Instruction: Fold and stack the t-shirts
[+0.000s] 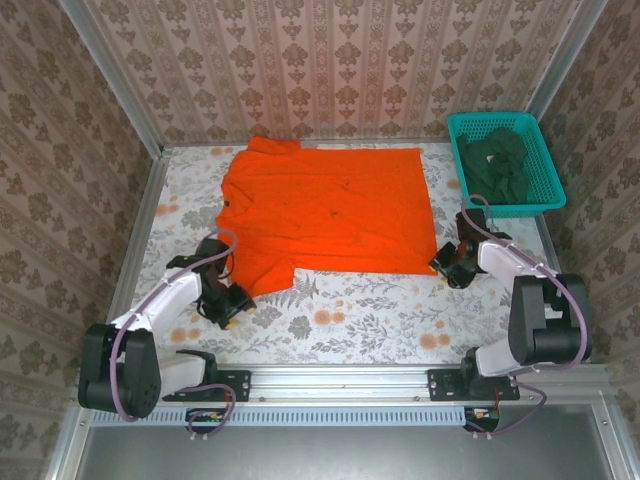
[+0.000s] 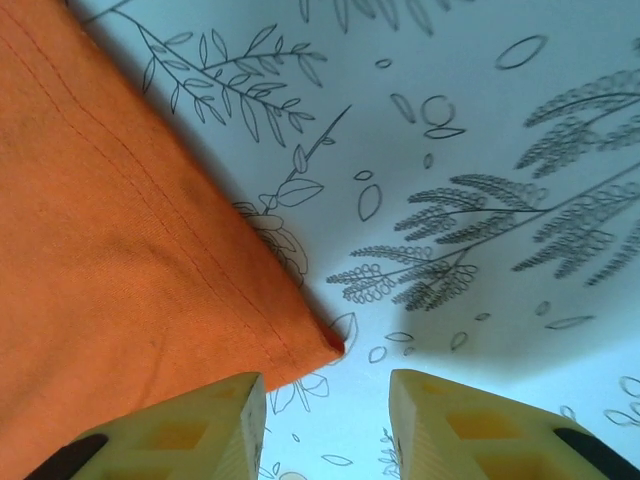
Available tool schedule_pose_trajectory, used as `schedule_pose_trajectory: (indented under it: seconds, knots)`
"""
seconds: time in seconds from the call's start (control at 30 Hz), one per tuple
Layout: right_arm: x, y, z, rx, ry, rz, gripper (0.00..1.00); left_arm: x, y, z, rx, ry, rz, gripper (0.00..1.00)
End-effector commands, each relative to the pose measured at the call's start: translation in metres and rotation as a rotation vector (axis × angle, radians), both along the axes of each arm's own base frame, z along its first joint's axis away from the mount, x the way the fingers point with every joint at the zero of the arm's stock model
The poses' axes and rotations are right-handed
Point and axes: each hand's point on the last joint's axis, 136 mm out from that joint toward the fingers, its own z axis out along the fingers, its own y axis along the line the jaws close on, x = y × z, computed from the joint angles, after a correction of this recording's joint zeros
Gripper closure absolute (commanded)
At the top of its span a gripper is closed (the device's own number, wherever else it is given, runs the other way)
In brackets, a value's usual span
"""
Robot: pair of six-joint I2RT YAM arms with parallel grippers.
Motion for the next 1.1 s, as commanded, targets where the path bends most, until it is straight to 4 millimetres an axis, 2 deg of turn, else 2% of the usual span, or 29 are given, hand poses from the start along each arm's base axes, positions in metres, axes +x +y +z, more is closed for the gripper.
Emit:
schedule_pose_trajectory:
  seconds: [0.0, 0.1, 0.27, 0.47, 0.67, 0.8, 1.07]
  knots:
    - [-0.001, 0.008, -0.009, 0.016, 0.026, 0.034, 0.61, 0.014, -0.006, 0.013, -0.014, -0.057, -0.042, 0.53]
    - [-0.007, 0.001, -0.015, -0.019, 0.06, -0.003, 0.62, 0.019, -0.003, 0.022, 0.016, -0.041, -0.132, 0.53]
    - [-0.003, -0.006, -0.02, -0.055, 0.068, -0.056, 0.69, 0.028, 0.006, 0.029, 0.079, -0.067, -0.217, 0.54]
    - [0.004, -0.004, -0.023, -0.053, 0.091, -0.03, 0.69, 0.032, 0.005, 0.023, 0.083, -0.07, -0.256, 0.54]
    - [0.013, 0.005, -0.001, -0.003, 0.009, -0.001, 0.67, 0.031, 0.006, 0.023, 0.086, -0.066, -0.225, 0.54]
    - [0.016, 0.002, 0.007, -0.032, -0.002, 0.04, 0.67, 0.029, 0.008, 0.016, 0.096, -0.052, -0.206, 0.54]
    - [0.016, 0.003, -0.013, -0.027, 0.065, 0.052, 0.7, 0.018, 0.007, 0.006, 0.073, -0.043, -0.145, 0.56]
